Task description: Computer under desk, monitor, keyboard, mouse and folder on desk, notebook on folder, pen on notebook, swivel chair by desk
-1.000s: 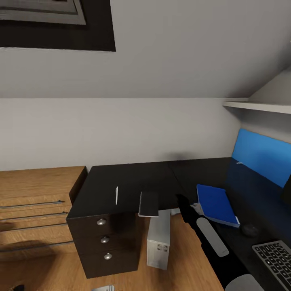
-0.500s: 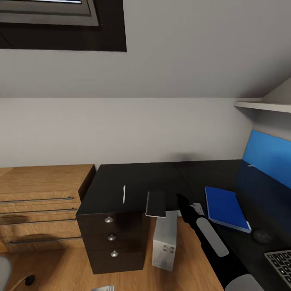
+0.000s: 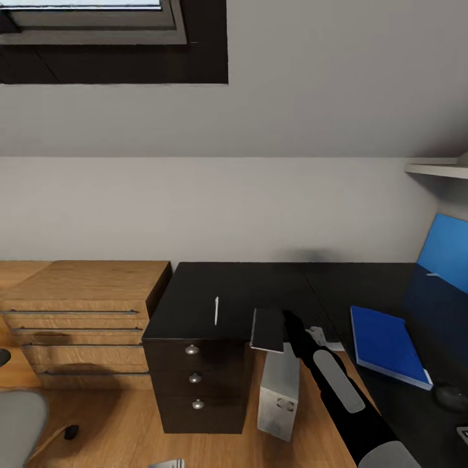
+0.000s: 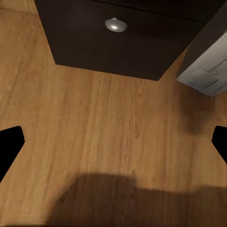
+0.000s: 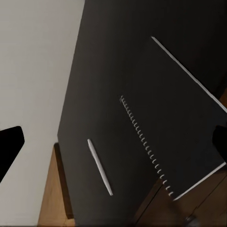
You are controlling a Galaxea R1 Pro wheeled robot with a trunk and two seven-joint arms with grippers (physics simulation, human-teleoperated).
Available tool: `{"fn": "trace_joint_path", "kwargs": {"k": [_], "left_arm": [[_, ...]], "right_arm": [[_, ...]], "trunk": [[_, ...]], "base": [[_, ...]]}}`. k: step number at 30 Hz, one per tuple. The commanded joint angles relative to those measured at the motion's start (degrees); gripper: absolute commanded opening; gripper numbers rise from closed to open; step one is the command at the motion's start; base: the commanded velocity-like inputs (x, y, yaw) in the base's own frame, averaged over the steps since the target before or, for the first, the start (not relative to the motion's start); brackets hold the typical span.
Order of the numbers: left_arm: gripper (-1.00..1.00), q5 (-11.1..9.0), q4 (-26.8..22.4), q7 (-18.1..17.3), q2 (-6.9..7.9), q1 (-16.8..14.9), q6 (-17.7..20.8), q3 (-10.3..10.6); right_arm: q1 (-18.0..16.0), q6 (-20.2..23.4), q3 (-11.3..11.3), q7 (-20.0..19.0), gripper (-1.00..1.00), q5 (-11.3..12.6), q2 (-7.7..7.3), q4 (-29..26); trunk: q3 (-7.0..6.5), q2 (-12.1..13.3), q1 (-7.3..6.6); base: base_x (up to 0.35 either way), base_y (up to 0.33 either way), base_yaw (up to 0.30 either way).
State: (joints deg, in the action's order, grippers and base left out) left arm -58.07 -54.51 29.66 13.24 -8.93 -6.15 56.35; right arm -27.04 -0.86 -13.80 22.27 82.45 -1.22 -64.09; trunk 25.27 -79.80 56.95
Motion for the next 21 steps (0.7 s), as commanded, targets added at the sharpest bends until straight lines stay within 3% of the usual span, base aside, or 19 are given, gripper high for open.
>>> {"fn": "trace_joint_path", "kwargs": {"k": [1,16,21], "left_arm": [[1.0,-0.6,-0.1,0.3,0.05,-0.1,-0.5,0.4],[1.0,-0.3,-0.1,0.3,-0.02,-0.1,-0.7,0.7],[1.0,-0.2,-0.1,0.3,0.03,-0.1,-0.7,0.6]], "right_arm": [[0.0,-0.1,-0.1,0.3,1.0,0.3,-0.07,-0.1],[0.0,-0.2,-0.1,0.2,1.0,0.0,-0.32,-0.1],[0.0,-0.2,0.0,0.2,1.0,0.1,-0.21,-0.1]], "trunk": [[0.06,0.0,0.0],[0.06,0.0,0.0],[0.06,0.0,0.0]], "base": [[0.0,0.0,0.159],[-0.001,0.001,0.02],[-0.121,0.163,0.0]]}}
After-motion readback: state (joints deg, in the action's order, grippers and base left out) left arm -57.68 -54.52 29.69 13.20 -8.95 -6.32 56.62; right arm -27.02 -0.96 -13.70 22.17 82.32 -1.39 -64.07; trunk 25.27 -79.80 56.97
